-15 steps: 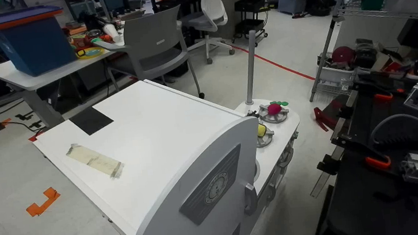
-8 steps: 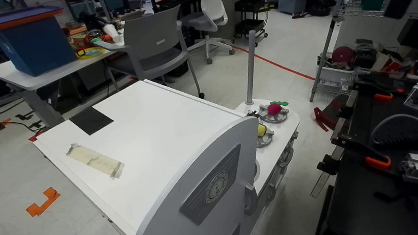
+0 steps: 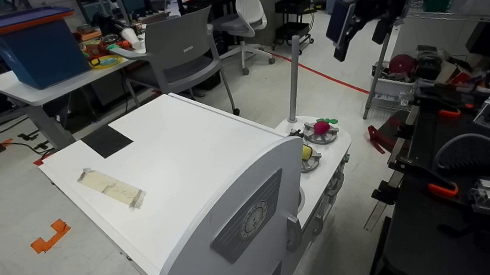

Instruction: Push the faucet of the sink to the right.

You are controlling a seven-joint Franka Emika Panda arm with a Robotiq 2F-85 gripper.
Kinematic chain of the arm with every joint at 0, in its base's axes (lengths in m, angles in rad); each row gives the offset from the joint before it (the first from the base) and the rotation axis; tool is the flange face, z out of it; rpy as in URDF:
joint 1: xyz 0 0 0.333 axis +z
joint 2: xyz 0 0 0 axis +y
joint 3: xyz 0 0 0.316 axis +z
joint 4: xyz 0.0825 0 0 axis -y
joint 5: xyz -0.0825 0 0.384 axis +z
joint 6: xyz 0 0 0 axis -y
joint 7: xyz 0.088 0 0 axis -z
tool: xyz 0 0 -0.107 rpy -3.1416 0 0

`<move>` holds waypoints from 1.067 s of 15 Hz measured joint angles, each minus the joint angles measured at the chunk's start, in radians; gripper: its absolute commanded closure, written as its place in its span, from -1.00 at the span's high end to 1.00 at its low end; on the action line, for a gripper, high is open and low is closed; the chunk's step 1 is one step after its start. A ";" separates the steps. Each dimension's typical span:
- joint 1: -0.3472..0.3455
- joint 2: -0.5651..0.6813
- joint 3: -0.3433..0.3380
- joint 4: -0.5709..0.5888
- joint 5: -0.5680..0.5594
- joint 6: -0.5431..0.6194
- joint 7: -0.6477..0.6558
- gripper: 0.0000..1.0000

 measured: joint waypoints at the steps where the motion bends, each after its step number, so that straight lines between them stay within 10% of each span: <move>1: -0.018 0.056 0.002 0.032 -0.083 0.000 0.073 1.00; 8: 0.383 0.498 -0.413 0.347 -0.273 0.005 0.300 1.00; 16: 0.616 0.978 -0.578 0.817 -0.117 0.029 0.256 1.00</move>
